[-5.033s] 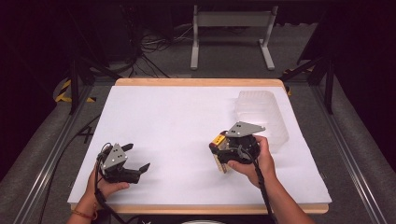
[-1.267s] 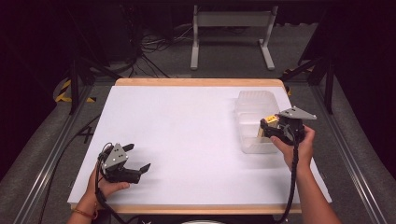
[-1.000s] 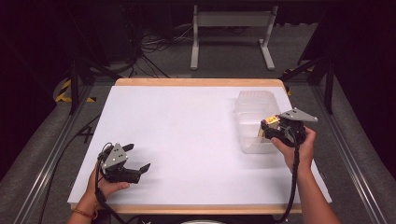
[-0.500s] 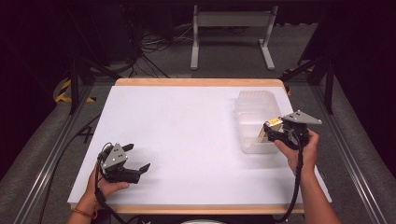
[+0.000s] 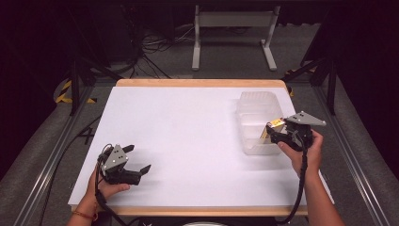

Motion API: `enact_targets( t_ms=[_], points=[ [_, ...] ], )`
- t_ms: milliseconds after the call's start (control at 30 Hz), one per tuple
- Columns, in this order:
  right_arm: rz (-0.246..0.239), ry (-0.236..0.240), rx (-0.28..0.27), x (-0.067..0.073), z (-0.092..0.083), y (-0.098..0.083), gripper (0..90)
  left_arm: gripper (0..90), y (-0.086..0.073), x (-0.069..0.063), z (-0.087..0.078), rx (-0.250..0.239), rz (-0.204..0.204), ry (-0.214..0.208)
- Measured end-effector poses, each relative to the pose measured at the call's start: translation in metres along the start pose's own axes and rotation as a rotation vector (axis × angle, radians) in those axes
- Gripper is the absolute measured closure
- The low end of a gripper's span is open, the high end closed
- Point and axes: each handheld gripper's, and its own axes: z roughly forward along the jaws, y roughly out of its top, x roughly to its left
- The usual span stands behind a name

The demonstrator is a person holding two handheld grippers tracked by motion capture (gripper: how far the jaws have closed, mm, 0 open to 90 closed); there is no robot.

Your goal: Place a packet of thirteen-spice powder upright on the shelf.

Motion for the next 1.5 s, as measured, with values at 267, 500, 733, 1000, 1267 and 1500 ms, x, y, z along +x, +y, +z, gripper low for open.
enact_targets(
  t_ms=[267, 500, 733, 1000, 1267, 1500],
  points=[
    [-0.031, 0.006, -0.027, 0.002, -0.008, 0.004, 27.1, 6.7, 0.000, -0.001, 0.000, -0.001, -0.003, 0.003],
    [-0.080, 0.008, -0.034, 0.006, -0.015, 0.007, 25.6, 6.7, 0.001, 0.000, -0.001, -0.006, 0.002, 0.005],
    [-0.117, 0.020, -0.010, 0.008, -0.017, 0.009, 24.7, 6.7, 0.001, -0.001, 0.000, -0.005, 0.001, 0.003],
    [-0.147, 0.033, -0.006, 0.008, -0.024, 0.005, 23.4, 6.7, 0.002, -0.001, 0.000, -0.004, -0.002, 0.005],
    [-0.196, 0.054, -0.012, 0.010, -0.033, 0.000, 20.3, 6.7, 0.002, -0.001, 0.001, -0.003, 0.001, 0.004],
    [-0.218, 0.064, -0.011, 0.010, -0.038, -0.005, 17.8, 6.7, 0.002, -0.001, 0.001, -0.003, -0.003, 0.005]
  ],
)
